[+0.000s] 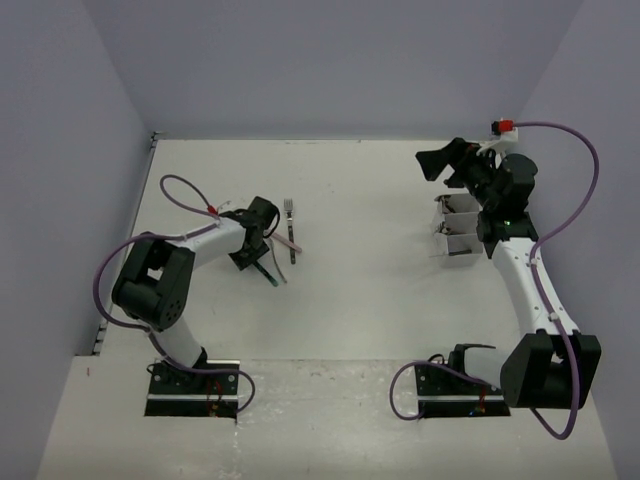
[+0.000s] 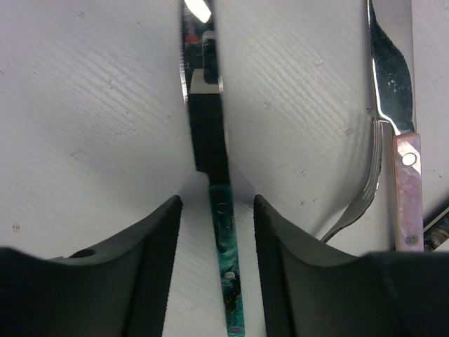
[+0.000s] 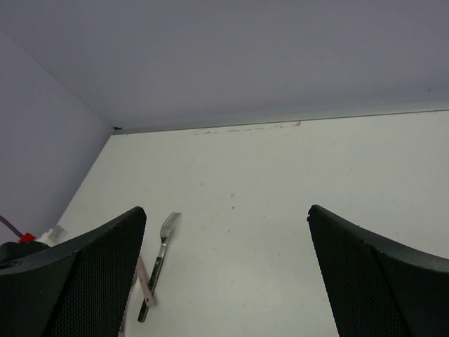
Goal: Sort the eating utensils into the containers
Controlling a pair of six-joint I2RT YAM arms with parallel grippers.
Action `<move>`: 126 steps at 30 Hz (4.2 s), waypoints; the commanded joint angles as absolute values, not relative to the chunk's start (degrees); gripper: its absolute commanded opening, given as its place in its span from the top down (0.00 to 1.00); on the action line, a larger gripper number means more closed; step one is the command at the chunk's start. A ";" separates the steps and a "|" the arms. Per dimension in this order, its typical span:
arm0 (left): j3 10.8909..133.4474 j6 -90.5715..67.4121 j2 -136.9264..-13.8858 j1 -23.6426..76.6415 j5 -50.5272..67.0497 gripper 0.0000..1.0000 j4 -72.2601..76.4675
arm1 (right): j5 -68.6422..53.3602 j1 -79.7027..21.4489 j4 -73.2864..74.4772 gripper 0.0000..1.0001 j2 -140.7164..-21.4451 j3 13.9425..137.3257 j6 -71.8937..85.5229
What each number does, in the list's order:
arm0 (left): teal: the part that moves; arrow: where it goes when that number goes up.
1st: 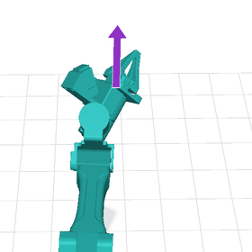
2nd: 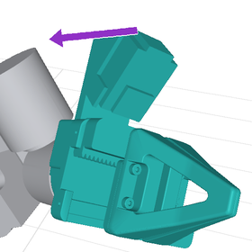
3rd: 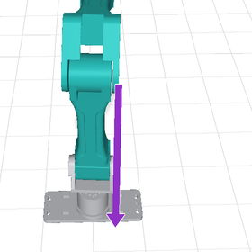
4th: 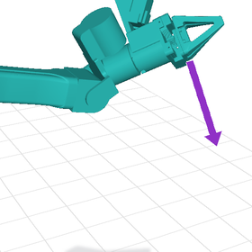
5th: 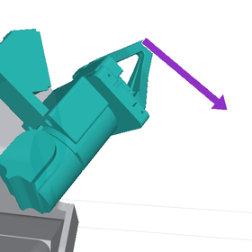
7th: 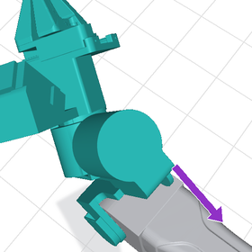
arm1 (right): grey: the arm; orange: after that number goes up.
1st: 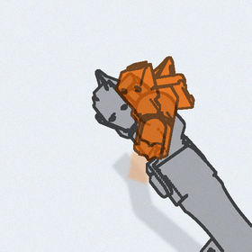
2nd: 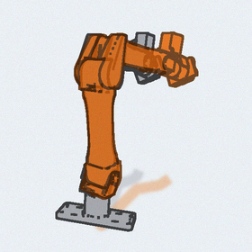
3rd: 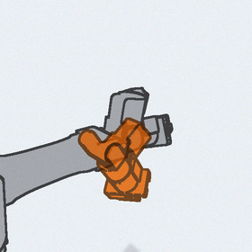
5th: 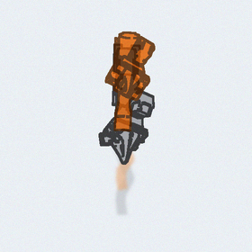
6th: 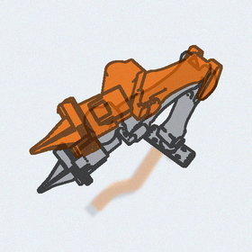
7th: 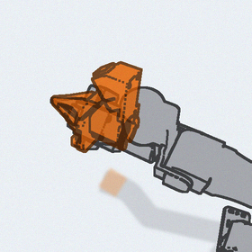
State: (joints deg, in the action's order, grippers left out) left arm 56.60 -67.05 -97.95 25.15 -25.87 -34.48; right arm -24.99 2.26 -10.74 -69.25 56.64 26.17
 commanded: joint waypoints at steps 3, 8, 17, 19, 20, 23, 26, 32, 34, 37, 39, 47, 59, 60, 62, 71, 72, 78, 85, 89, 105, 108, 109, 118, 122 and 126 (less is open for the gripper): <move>57.65 -68.99 -100.90 24.70 -24.96 0.64 -34.98 | -21.72 2.02 -10.46 0.01 -67.77 56.60 26.98; 57.22 -69.08 -101.25 24.70 -25.05 0.81 -35.95 | -21.01 2.02 -10.28 0.01 -67.41 56.51 26.81; 56.69 -66.37 -95.91 24.78 -26.27 1.00 -35.86 | -23.90 1.32 -9.06 0.01 -66.71 57.65 23.83; 56.51 -64.00 -92.74 24.96 -27.59 1.00 -34.03 | -25.04 0.44 -8.53 0.01 -66.71 58.70 21.80; 56.25 -59.81 -88.90 25.31 -28.03 1.00 -32.45 | -25.74 -1.47 -7.66 0.01 -66.97 59.15 21.54; 55.20 -49.25 -80.70 27.33 -28.13 1.00 -23.42 | -27.68 -5.78 -5.89 0.01 -67.93 61.08 21.44; 54.06 -38.87 -72.79 29.61 -25.07 1.00 -14.64 | -28.73 -9.65 -4.83 0.01 -68.90 61.96 22.67; 46.50 -24.53 -58.99 30.67 -4.34 1.00 6.57 | -34.36 -16.95 -4.48 0.01 -71.01 62.66 27.06; 46.49 -21.64 -57.40 31.20 -2.03 1.00 7.29 | -33.58 -20.89 -4.66 0.01 -71.28 62.58 29.08; 46.93 -17.68 -57.13 32.78 1.30 1.00 7.03 | -27.18 -25.64 -6.06 0.01 -71.19 61.62 34.52; 47.11 -17.75 -57.04 33.84 1.41 1.00 7.47 | -23.75 -27.67 -8.43 0.01 -70.84 59.86 39.36; 47.29 -16.17 -56.43 34.45 6.15 1.00 7.91 | -16.79 -33.66 -12.38 0.06 -71.02 58.45 40.43; 49.22 -18.63 -57.57 34.98 3.35 1.00 7.38 | -8.35 -41.13 -12.47 0.26 -73.31 57.15 39.82; 49.65 -19.42 -57.57 35.07 2.56 1.00 7.38 | -9.13 -41.22 -13.61 0.26 -72.78 55.82 39.73; 50.10 -20.47 -57.92 34.98 0.45 1.00 7.38 | -10.11 -41.66 -15.11 0.26 -72.07 53.97 38.85; 52.03 -23.38 -58.71 35.07 1.85 1.00 8.35 | -9.93 -44.38 -13.62 0.33 -75.23 58.00 32.70; 52.12 -23.73 -58.71 35.16 1.85 1.00 8.35 | -10.11 -44.65 -13.62 0.38 -75.67 58.44 32.35; 51.86 -24.35 -58.45 35.07 3.60 1.00 8.61 | -11.07 -45.44 -13.01 0.48 -79.01 62.31 30.59; 51.51 -23.38 -57.92 35.33 5.54 1.00 9.14 | -12.04 -45.79 -12.22 0.72 -82.62 65.74 30.15; 51.33 -23.12 -57.92 35.42 5.89 1.00 9.32 | -12.65 -45.88 -12.30 0.82 -83.58 66.18 29.97; 50.10 -24.17 -47.22 35.51 2.29 0.00 2.64 | -21.42 -22.52 -14.59 1.00 -76.47 68.02 5.57; 49.04 -24.70 -44.31 35.51 -2.71 0.00 0.09 | -34.68 -13.91 -11.36 1.00 -74.36 70.48 -10.68; 49.22 -24.96 -43.86 35.51 -4.20 0.00 -2.87 | -39.85 -9.71 -8.81 1.00 -73.75 71.71 -15.86; 44.12 -26.45 -42.19 35.51 -14.85 0.00 -7.03 | -73.38 12.03 17.92 1.00 -75.59 77.27 -44.43; 42.71 -27.42 -44.64 35.59 -15.11 0.00 -6.76 | -74.09 17.40 30.41 1.00 -75.41 72.96 -57.72; 42.71 -29.44 -48.24 35.51 -17.22 0.00 -7.21 | -74.98 25.04 36.02 1.00 -77.16 68.83 -66.41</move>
State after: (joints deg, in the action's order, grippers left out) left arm 42.50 -27.42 -46.68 35.40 -14.22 -7.49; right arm -70.63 21.26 27.27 -76.29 70.50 -53.23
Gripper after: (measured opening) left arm 0.997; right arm 0.069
